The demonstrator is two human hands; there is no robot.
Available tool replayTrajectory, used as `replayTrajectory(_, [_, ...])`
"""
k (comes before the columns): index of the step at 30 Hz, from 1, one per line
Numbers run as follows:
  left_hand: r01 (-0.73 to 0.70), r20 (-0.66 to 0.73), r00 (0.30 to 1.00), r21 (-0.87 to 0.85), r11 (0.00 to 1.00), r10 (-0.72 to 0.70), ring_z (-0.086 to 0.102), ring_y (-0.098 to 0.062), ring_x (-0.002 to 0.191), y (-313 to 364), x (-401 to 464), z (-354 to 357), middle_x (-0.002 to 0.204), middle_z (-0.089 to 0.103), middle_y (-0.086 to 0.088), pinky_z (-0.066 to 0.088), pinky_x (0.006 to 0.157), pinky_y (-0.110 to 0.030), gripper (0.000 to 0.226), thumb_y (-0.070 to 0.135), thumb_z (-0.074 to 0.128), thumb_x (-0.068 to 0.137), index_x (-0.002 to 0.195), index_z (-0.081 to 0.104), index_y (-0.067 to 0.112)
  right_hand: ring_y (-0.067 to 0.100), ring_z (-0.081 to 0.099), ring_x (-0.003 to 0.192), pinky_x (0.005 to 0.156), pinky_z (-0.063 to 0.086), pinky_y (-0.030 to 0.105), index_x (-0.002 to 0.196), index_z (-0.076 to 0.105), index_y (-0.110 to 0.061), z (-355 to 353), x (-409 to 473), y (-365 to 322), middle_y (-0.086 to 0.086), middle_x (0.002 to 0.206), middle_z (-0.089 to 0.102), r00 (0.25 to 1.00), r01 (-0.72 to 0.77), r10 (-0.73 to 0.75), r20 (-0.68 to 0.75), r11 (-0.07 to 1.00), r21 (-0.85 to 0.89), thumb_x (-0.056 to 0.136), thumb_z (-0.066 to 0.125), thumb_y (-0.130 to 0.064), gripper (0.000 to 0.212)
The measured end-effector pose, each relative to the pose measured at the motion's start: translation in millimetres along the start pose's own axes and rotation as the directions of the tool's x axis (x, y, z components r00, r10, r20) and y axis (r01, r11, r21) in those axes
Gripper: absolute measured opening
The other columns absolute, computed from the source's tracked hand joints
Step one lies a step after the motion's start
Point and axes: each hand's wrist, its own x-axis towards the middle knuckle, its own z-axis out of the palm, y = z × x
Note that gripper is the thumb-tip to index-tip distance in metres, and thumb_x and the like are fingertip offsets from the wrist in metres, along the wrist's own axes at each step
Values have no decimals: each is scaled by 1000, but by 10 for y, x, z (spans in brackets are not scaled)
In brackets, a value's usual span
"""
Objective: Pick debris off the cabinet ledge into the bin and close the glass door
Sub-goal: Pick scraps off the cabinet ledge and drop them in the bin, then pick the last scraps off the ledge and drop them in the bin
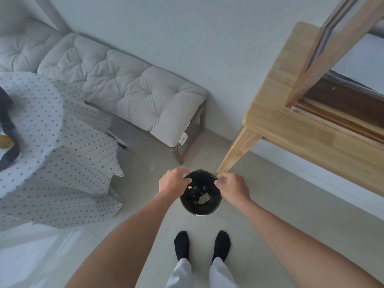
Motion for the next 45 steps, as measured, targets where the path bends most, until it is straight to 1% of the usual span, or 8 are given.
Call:
replayTrajectory(6, [-29,-36,999,2,1000,29,69,-23,105,76,-142,-120,113,75,3,58,88,-40,39,42,70,98,136,67,36,22,74,101,89,59,36,129,73,-27,-144,-126,15,-2,113,79,997,42,-41,-64,999,15,94,68,-39,37])
replayTrajectory(15, [-120,-111,987,7,993,120,66,-23,90,383,-408,-555,94,69,7,59,78,-39,30,37,71,95,124,68,28,21,75,95,87,59,39,129,71,-29,-479,-422,-133,2,100,81,984,90,-80,-161,994,59,96,66,-46,37])
replayTrajectory(23, [-245,-212,949,-30,969,234,66,-25,113,855,-621,-1217,119,73,1,55,93,-43,56,47,71,93,146,58,34,15,71,80,70,51,30,129,71,-31,-1071,-757,-507,-9,78,72,935,202,-161,-315,974,102,97,67,-44,35])
replayTrajectory(29, [-354,-297,895,-21,935,332,66,-29,99,1288,-732,-1709,99,72,-3,57,84,-45,39,41,74,92,125,68,22,17,71,102,87,57,37,132,71,-34,-1565,-953,-693,-3,109,78,882,285,-192,-431,945,161,95,68,-44,39])
replayTrajectory(32, [-397,-322,871,-15,918,372,67,-27,96,1508,-770,-1875,92,72,-1,57,83,-44,38,40,74,90,122,70,19,12,68,87,74,52,29,130,71,-33,-1773,-1035,-704,-10,90,73,848,304,-176,-500,935,185,94,70,-43,38])
replayTrajectory(35, [-440,-344,841,14,898,417,66,-24,110,1731,-809,-1934,105,74,1,54,87,-38,49,42,74,93,139,65,28,18,71,80,78,59,37,130,72,-34,-1962,-1115,-654,-11,80,72,833,302,-151,-532,930,209,92,69,-42,38])
replayTrajectory(39, [-504,-316,817,11,863,482,66,-20,99,2043,-875,-1873,88,68,10,53,79,-36,53,45,73,95,144,62,29,20,74,80,78,61,39,127,71,-37,-2195,-1214,-478,-10,86,75,807,301,-135,-575,932,203,92,69,-45,35])
replayTrajectory(45, [-561,-268,790,49,826,552,68,-20,95,2480,-985,-1661,87,65,13,60,84,-41,54,50,73,93,144,61,33,23,74,98,90,58,40,127,72,-33,-2516,-1303,-119,-1,109,79,767,251,-48,-640,940,231,92,72,-45,37])
